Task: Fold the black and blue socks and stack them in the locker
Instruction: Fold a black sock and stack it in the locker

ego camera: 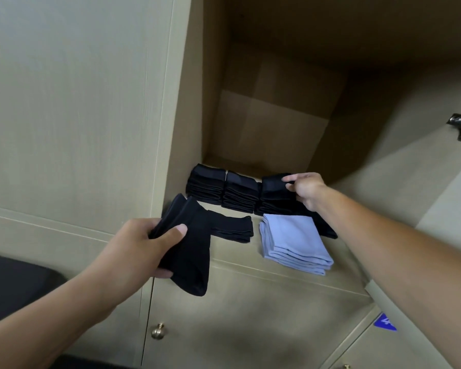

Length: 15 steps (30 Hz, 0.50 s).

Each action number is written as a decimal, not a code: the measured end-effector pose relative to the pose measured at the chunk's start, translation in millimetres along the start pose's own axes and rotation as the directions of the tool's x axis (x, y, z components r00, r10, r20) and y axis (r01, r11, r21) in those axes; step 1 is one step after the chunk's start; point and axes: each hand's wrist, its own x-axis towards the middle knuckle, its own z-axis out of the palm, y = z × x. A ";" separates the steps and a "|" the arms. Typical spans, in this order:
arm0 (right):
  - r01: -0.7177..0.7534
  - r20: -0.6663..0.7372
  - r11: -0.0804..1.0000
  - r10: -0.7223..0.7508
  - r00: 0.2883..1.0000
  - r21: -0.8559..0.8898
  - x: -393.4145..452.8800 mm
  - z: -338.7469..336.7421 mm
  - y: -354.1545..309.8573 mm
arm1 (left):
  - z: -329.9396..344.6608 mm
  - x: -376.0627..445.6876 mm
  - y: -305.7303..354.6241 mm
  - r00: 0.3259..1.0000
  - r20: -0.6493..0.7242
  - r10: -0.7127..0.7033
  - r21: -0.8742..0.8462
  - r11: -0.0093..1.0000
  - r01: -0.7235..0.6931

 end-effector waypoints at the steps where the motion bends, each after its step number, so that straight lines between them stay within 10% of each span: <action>1: 0.002 0.009 0.999 -0.002 1.000 -0.033 2.7 0.9 1.4 | -0.5 0.3 -0.5 1.000 0.003 -0.002 0.001 1.000 0.002; 15: 0.146 0.120 0.872 -0.101 0.988 -0.467 3.8 -4.2 2.5 | -4.2 -1.8 2.6 1.000 0.026 0.008 -0.029 1.000 -0.007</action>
